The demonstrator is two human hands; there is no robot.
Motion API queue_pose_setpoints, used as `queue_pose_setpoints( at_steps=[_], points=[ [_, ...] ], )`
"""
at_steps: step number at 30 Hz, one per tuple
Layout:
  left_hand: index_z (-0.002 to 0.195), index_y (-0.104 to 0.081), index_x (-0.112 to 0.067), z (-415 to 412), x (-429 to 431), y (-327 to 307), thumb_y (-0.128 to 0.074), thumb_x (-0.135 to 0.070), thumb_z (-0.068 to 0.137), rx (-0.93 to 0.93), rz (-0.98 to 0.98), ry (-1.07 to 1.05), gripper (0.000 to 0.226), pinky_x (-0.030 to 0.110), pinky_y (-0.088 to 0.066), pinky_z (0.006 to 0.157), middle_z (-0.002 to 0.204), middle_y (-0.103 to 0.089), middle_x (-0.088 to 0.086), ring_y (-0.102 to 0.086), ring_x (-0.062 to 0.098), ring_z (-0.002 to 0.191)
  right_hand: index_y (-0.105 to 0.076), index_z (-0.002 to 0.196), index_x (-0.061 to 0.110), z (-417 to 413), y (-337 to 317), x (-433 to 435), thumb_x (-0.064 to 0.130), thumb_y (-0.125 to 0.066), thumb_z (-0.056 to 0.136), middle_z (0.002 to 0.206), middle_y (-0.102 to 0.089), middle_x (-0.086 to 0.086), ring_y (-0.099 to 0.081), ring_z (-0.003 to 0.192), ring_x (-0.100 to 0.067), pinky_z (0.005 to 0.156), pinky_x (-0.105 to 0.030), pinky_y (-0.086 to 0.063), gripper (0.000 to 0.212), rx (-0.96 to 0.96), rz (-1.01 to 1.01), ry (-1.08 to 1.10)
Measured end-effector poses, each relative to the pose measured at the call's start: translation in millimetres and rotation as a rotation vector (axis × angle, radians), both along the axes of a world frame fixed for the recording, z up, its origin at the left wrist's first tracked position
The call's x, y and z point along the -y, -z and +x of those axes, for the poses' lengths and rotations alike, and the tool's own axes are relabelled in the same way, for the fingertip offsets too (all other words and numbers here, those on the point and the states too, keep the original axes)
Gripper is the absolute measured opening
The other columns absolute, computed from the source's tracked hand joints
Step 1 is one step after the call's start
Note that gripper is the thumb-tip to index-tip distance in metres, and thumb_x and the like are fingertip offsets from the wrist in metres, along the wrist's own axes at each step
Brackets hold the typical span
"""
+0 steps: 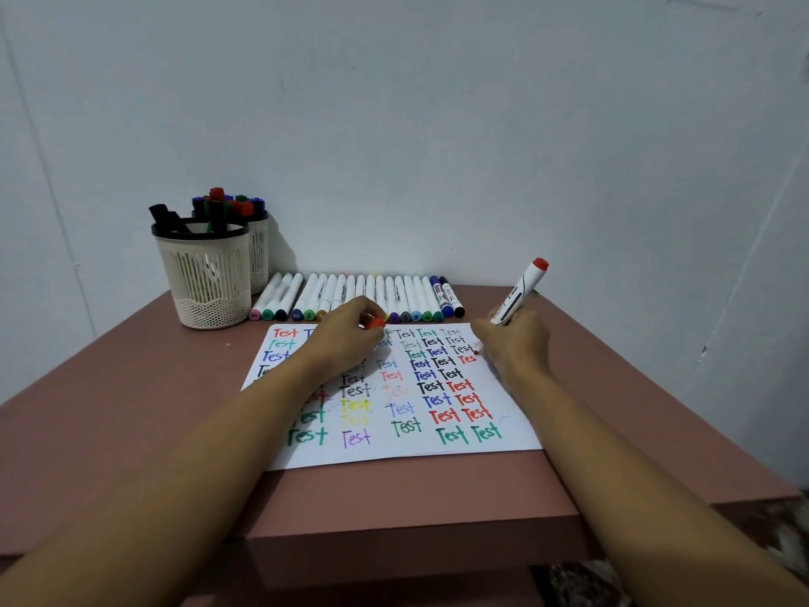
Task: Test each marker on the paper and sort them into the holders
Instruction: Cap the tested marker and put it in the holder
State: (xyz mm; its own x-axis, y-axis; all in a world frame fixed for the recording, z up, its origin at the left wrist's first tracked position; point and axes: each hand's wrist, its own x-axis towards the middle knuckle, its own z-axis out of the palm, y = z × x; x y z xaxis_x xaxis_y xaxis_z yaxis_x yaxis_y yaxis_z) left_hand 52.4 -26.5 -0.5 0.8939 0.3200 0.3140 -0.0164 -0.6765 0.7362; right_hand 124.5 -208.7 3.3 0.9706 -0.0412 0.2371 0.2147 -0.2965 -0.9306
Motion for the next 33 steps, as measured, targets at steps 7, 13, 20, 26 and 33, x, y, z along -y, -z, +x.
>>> queue_pose_setpoints(
  at_steps=[7,13,20,26,33],
  points=[
    [0.101,-0.056,-0.021,-1.0,0.0,0.7,-0.050,-0.014,0.091,-0.009,-0.001,-0.001,0.013,0.024,-0.040,0.078,0.104,-0.058,0.001,-0.055,0.018,0.099,-0.047,0.070,0.021,-1.4,-1.5,-1.8,0.018,-0.064,0.085,0.071,-0.059,0.000,-0.065,0.070,-0.022,0.078,-0.049,-0.056,0.023,-0.011,-0.075,-0.019],
    [0.100,-0.056,-0.021,-0.8,0.5,0.1,-0.050,-0.014,0.091,-0.009,-0.008,0.000,0.013,0.024,-0.039,0.077,0.103,-0.058,0.001,-0.055,0.018,0.097,-0.050,0.071,0.019,-3.2,-1.4,0.3,0.015,-0.065,0.085,0.071,-0.060,-0.001,-0.065,0.069,-0.021,0.077,-0.048,-0.057,0.020,-0.026,-0.009,-0.039],
    [0.118,-0.052,-0.016,-3.5,4.1,-2.3,-0.055,-0.018,0.091,-0.011,0.008,-0.016,0.027,0.023,-0.042,0.073,0.102,-0.058,0.000,-0.055,0.016,0.092,-0.052,0.076,0.019,0.1,-0.4,0.3,0.018,-0.065,0.087,0.069,-0.057,0.002,-0.059,0.062,-0.016,0.076,-0.044,-0.057,0.016,-0.035,0.037,0.004],
    [0.114,-0.061,-0.014,-7.2,12.1,-6.7,-0.054,-0.017,0.092,0.055,0.097,0.030,0.023,0.021,-0.039,0.080,0.103,-0.061,-0.001,-0.054,0.012,0.095,-0.052,0.069,0.017,-4.5,-9.6,2.5,0.030,-0.073,0.082,0.057,-0.052,-0.001,-0.043,0.050,-0.012,0.049,-0.026,-0.037,0.028,-0.109,0.349,-0.162],
    [0.114,-0.059,-0.017,-10.5,20.9,-7.1,-0.058,-0.020,0.091,0.066,0.132,0.140,0.023,0.019,-0.040,0.081,0.100,-0.060,-0.002,-0.056,0.011,0.093,-0.057,0.074,0.004,-17.1,-17.5,-5.4,0.004,-0.052,0.091,0.067,-0.059,-0.010,-0.053,0.057,-0.014,0.051,-0.021,-0.049,0.018,-0.253,0.635,-0.497]
  ],
)
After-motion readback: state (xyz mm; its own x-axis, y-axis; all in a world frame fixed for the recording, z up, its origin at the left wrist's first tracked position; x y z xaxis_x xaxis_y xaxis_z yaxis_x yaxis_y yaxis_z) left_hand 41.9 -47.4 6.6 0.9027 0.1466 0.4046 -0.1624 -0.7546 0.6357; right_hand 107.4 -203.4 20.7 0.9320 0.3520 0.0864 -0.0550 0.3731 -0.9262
